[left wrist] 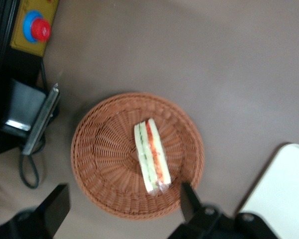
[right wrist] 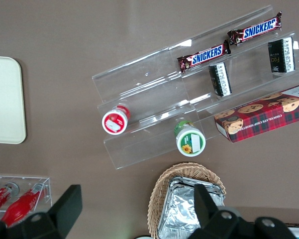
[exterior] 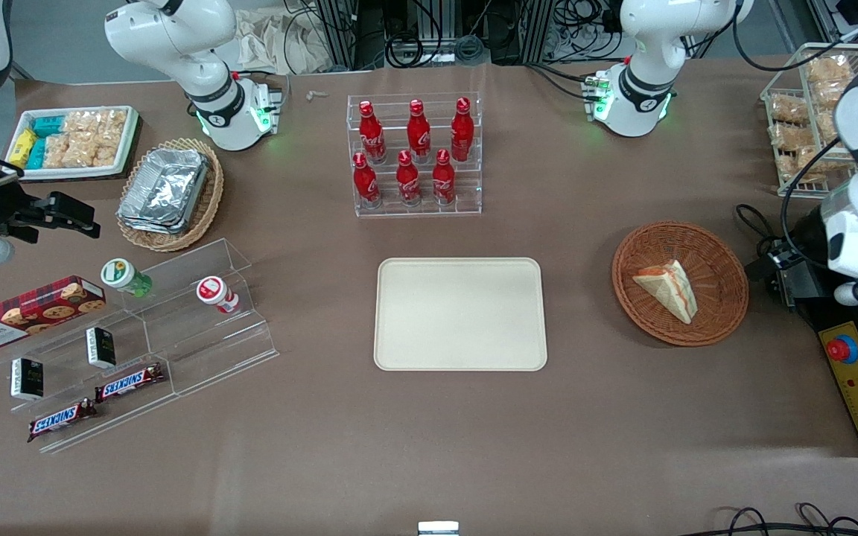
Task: Place sandwich from basket to tray
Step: 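Lower the open left gripper over the sandwich in the basket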
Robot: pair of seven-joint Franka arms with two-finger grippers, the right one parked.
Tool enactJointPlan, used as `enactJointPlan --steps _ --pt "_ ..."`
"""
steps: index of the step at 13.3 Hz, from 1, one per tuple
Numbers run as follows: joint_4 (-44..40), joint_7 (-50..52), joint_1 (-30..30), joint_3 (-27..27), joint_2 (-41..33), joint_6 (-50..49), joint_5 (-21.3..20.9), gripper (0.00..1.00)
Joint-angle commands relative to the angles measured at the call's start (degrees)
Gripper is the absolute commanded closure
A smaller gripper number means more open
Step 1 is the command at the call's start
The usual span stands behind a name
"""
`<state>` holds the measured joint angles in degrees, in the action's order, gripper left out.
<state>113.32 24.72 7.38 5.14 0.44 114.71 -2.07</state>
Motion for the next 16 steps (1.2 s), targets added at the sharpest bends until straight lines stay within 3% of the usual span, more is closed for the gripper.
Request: enactJointPlan --steps 1,7,9,16 --pt "14.36 1.47 0.45 0.48 -4.49 12.87 0.75 0.02" --pt "15.71 2.08 -1.31 1.01 1.13 19.05 5.75 0.01" --pt "15.62 3.22 -3.76 1.01 3.24 21.42 9.52 0.01" --pt "17.02 4.73 -5.27 0.92 6.77 24.33 9.45 0.01"
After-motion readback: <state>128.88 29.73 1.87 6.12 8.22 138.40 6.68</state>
